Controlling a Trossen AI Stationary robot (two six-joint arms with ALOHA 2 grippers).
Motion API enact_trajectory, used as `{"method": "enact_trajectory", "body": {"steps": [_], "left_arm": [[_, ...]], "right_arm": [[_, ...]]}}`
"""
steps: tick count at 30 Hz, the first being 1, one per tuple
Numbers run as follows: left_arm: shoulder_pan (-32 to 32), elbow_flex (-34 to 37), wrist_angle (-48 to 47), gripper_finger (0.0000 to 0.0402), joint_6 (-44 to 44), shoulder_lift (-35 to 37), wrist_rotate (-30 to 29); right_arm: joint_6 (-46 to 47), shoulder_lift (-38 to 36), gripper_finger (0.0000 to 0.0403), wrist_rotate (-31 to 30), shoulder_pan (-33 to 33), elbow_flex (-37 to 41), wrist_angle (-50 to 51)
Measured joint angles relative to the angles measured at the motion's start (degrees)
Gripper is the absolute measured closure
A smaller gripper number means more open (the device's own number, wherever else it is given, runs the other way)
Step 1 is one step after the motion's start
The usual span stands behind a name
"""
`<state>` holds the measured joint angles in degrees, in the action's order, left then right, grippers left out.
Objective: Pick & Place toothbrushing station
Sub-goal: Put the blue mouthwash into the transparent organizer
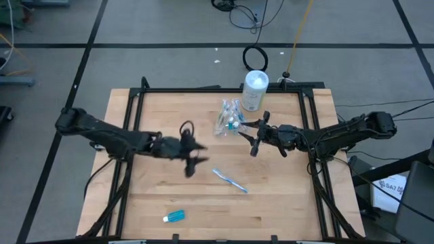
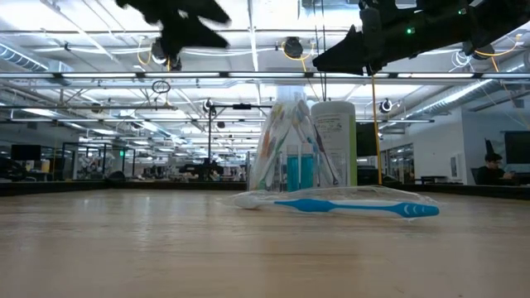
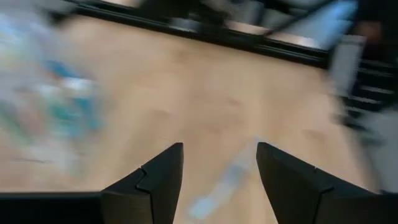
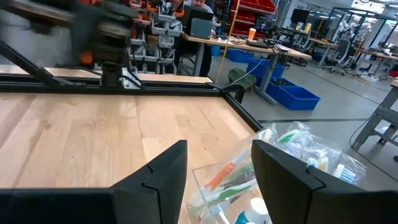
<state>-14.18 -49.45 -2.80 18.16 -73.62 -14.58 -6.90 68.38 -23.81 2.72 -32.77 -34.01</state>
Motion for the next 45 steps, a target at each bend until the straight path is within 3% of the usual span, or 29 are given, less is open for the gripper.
{"method": "enact_trajectory", "body": {"steps": [5,12,23,31,36,45], "left_arm": [[-9.92,-0.01,-5.23,0.0190,5.55,0.71,1.32],[-22.11,0.04,-17.82,0.0190,22.33,-1.86,2.18],[-37.20,0.00,-19.69,0.0190,36.05,-9.01,-4.28],[-44.29,0.00,-16.64,0.0190,48.63,-19.28,-4.97],[-46.42,0.00,-11.95,0.0190,51.77,-22.19,-6.76],[-47.95,0.00,-12.34,0.0190,54.69,-25.62,-9.82]], "right_arm": [[0.29,0.00,0.0227,0.00,0.00,0.00,-0.01],[2.14,0.00,0.0231,0.05,0.02,0.00,-0.92],[5.57,0.00,0.0231,0.06,0.02,0.00,-1.09],[9.22,0.00,0.0230,0.08,0.02,0.00,-0.90],[9.22,0.00,0.0230,0.08,0.02,0.00,-1.02],[7.21,0.00,0.0231,0.08,0.00,-0.02,-2.64]]}}
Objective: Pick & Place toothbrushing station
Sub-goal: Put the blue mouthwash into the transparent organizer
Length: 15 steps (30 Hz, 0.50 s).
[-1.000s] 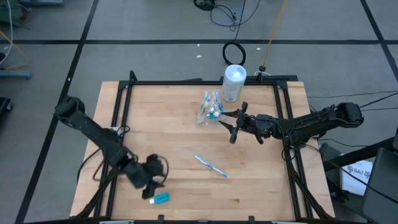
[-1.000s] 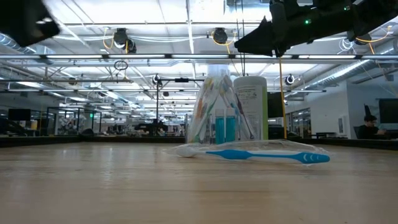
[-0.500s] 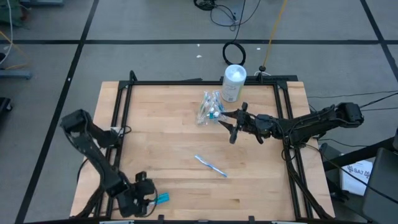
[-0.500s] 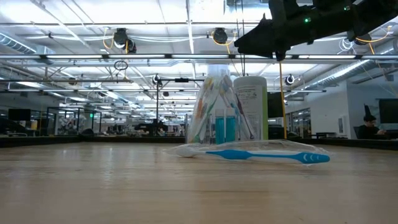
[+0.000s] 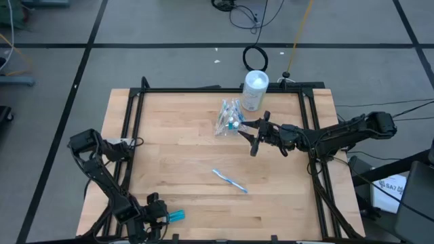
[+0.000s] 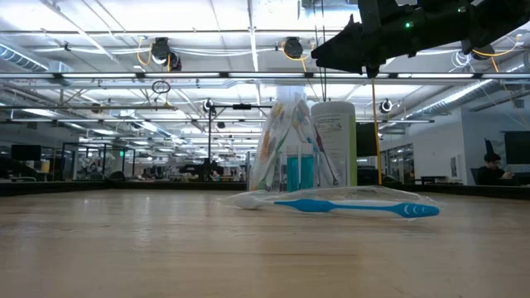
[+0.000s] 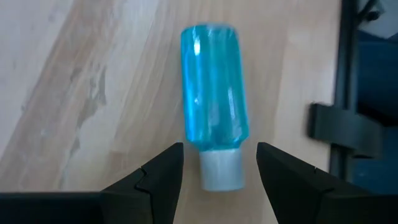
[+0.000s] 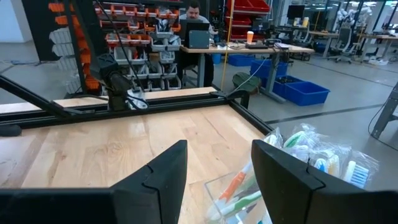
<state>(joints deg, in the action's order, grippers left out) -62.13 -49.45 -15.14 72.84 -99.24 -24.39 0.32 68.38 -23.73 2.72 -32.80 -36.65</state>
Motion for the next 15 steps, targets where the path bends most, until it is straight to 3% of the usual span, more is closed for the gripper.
{"method": "enact_trajectory", "body": {"steps": [15], "left_arm": [[-1.05,-0.15,-0.79,0.0190,0.87,-1.97,0.44]], "right_arm": [[0.50,0.00,0.0232,0.00,0.00,0.00,-0.36]]}}
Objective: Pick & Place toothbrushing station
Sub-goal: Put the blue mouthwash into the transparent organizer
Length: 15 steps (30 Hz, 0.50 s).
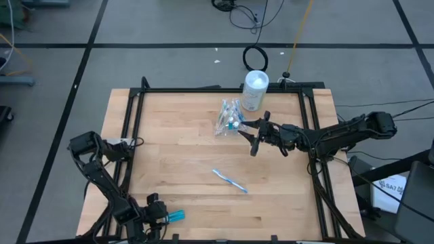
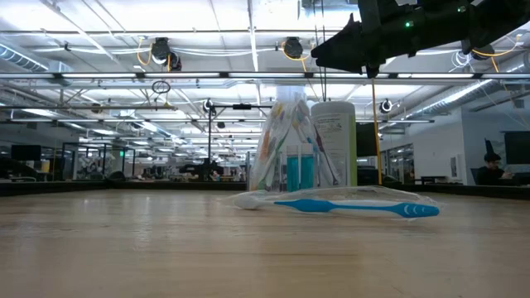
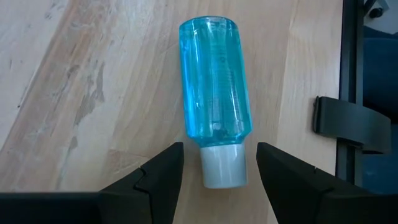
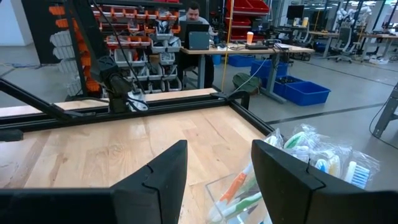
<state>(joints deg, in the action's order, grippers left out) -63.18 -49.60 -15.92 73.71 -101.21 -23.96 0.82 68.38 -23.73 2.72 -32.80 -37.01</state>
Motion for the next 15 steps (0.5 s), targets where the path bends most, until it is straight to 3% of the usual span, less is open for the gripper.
{"method": "enact_trajectory", "body": {"steps": [8,15], "left_arm": [[0.02,0.04,-0.29,0.0199,-0.02,-0.04,0.33],[0.04,0.13,-0.70,0.0267,0.09,-0.09,0.39]], "right_arm": [[0.00,0.00,0.0232,0.00,0.00,0.00,0.00],[0.02,0.00,0.0232,0.00,0.00,-0.02,-0.02]]}}
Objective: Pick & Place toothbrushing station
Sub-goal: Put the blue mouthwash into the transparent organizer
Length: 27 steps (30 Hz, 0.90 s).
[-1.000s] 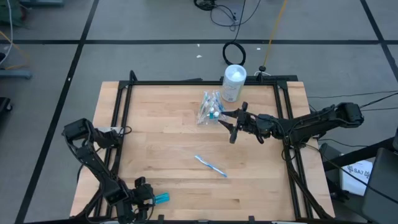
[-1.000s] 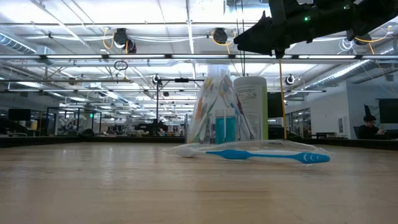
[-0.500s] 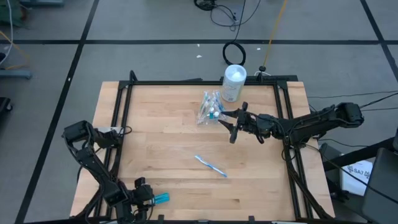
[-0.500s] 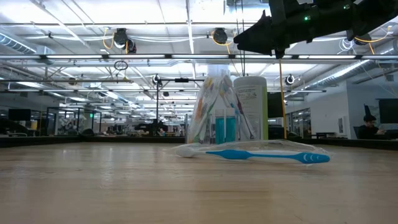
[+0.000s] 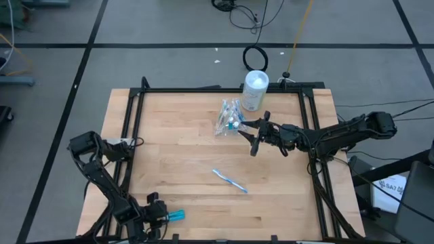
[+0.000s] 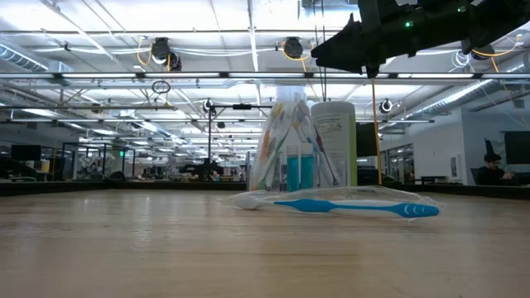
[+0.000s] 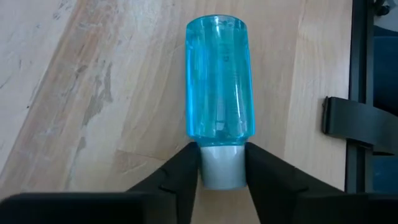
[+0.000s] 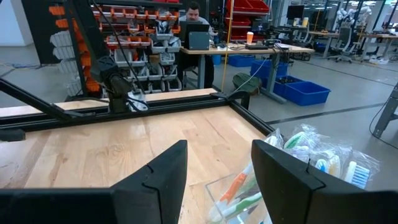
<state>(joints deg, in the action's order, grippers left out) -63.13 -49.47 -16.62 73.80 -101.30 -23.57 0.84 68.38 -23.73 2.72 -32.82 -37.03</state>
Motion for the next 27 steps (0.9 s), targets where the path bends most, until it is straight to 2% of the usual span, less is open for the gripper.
{"method": "enact_trajectory", "body": {"steps": [7,9,14,17,21,23,27], "left_arm": [[0.91,0.14,0.09,0.0310,-2.65,1.77,1.84],[2.05,0.19,-0.47,0.0312,-4.50,3.94,3.20],[6.47,0.11,-4.59,0.0308,-12.53,11.00,1.87],[10.51,0.13,-5.91,0.0308,-21.11,14.31,1.23],[16.84,0.13,-6.84,0.0308,-35.78,17.27,0.39],[20.47,0.12,-6.60,0.0307,-44.43,18.21,-0.59],[27.60,0.11,-4.34,0.0307,-64.31,19.58,-2.90]], "right_arm": [[0.00,0.00,0.0232,0.00,0.00,0.00,-0.31],[0.00,0.00,0.0232,0.02,0.00,0.00,-1.10],[0.00,0.00,0.0232,0.02,0.00,-0.02,-1.82],[-0.02,0.00,0.0232,1.10,0.00,-0.01,-1.80],[-2.64,0.00,0.0232,11.31,0.02,-0.02,-1.98],[-2.76,0.00,0.0232,14.43,0.51,0.00,-2.57],[0.97,0.35,0.0227,15.01,1.49,-0.02,-2.36]]}}
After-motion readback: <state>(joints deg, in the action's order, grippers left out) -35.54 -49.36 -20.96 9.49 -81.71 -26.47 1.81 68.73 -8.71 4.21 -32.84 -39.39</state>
